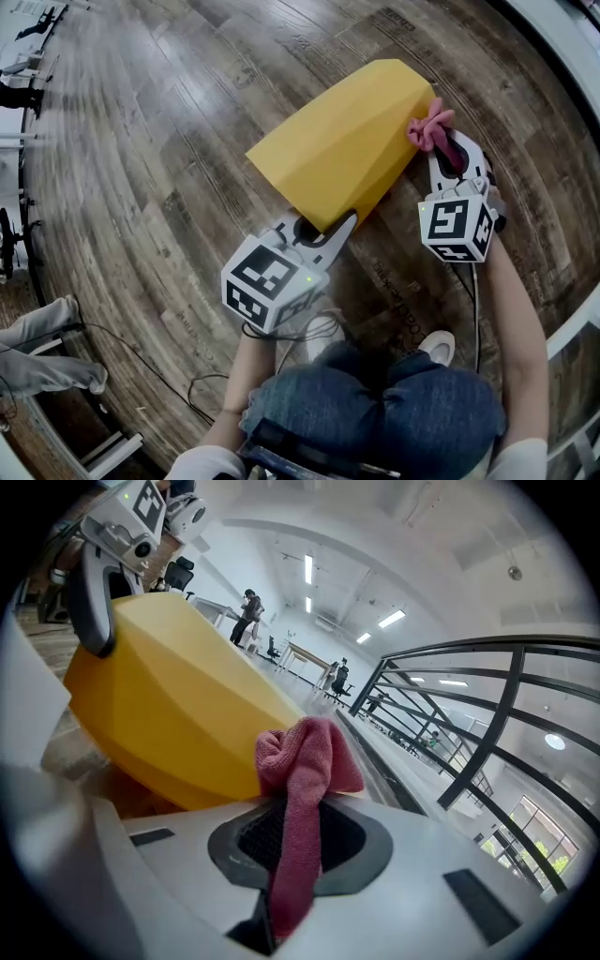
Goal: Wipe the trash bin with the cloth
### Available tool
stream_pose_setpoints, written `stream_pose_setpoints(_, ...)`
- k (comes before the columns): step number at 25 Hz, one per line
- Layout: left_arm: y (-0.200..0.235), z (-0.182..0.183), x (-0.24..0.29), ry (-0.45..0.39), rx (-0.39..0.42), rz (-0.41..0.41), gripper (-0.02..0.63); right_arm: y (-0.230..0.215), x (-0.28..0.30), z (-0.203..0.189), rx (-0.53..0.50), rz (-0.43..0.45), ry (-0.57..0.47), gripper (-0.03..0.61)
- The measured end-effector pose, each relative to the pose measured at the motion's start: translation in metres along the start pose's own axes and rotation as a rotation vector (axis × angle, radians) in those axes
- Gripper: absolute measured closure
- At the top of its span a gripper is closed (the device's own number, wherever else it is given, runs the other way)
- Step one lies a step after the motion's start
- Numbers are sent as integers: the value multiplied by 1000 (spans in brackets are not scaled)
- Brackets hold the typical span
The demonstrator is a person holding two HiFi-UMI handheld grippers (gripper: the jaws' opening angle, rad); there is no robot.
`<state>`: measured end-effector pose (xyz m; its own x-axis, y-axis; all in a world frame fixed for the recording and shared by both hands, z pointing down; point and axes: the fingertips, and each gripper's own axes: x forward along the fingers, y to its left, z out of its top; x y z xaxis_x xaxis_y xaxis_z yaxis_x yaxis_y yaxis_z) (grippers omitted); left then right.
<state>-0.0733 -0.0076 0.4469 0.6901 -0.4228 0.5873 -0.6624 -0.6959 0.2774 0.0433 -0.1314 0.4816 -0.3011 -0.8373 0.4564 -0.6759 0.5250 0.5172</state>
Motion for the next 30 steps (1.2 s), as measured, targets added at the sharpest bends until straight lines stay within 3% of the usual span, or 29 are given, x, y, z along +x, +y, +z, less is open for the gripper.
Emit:
stream_pose_setpoints(6,-1,-1,0,9,-22,-3,598,-8,7,-10,-7,2,51,528)
stream_pose_setpoints(13,-2,16,-2,-64,1,-42,598,-16,7,-9,-23,-27,64,528)
stream_pose_setpoints(18,-1,19,-5,-118,-72,-116,597,-24,-5,-5,-39,-32,60,528)
stream_pose_setpoints(24,12,11,-10,-179,-205,-169,597,-12,-26,29,-56,-5,-36,528)
stream_pose_setpoints(30,23,15,-14,-199,-215,-158,597,55,-58,87,-155,131,-219,528)
